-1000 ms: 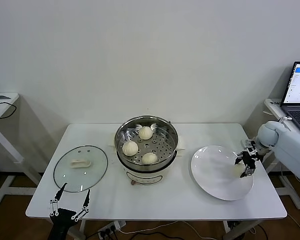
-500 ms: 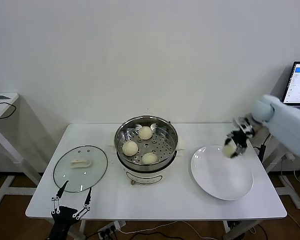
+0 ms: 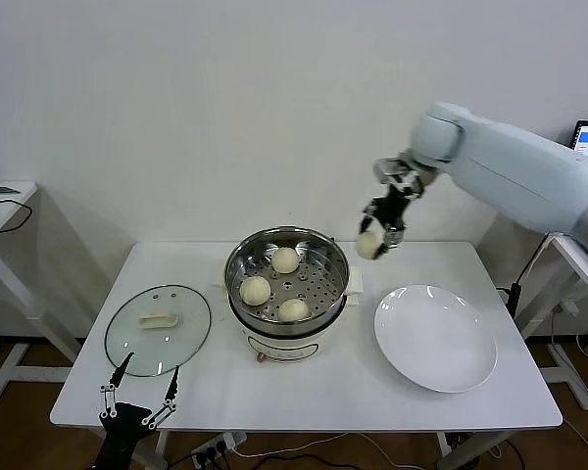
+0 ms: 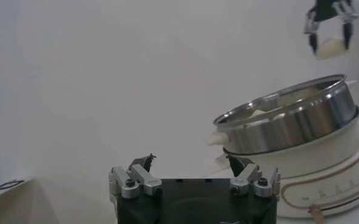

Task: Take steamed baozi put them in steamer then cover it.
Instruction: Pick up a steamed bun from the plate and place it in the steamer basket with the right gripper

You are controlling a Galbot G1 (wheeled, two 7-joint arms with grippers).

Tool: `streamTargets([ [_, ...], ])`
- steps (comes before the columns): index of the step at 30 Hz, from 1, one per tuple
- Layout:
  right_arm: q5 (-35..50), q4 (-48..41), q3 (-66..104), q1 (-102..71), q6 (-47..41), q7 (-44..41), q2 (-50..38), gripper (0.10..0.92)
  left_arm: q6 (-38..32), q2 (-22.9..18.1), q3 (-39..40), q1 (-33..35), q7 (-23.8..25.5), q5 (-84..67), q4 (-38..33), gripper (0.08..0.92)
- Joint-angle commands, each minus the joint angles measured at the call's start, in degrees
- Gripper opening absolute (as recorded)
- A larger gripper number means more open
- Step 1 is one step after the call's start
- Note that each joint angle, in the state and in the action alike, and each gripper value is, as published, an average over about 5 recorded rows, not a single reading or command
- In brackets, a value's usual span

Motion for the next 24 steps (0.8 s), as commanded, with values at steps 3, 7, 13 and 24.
streamTargets([
  [3,2.9,0.4,-5.8,-0.6,-4.0,6.5,13.4,0.654,-0.2,-0.1,-0.6,0.3,-0.1,0.0,-0.1,0.823],
  [7,1.8,-1.6,-6.4,-2.6,-4.0,7.4,14.7,0.653,-0.3,-0.1,-0.7,0.3,-0.1,0.0,0.0,0.823],
  [13,0.5,-3.9,-6.9,-4.3,-3.9,7.6,15.0,0.653,-0.4,-0.1,-0.6,0.3,-0.1,-0.1,0.1,0.823],
  [24,-1.5,-4.7,-7.4,-5.7,-3.8,7.2,13.9,0.653,-0.5,-0.1,-0.6,0.2,-0.1,0.0,0.3,0.823],
])
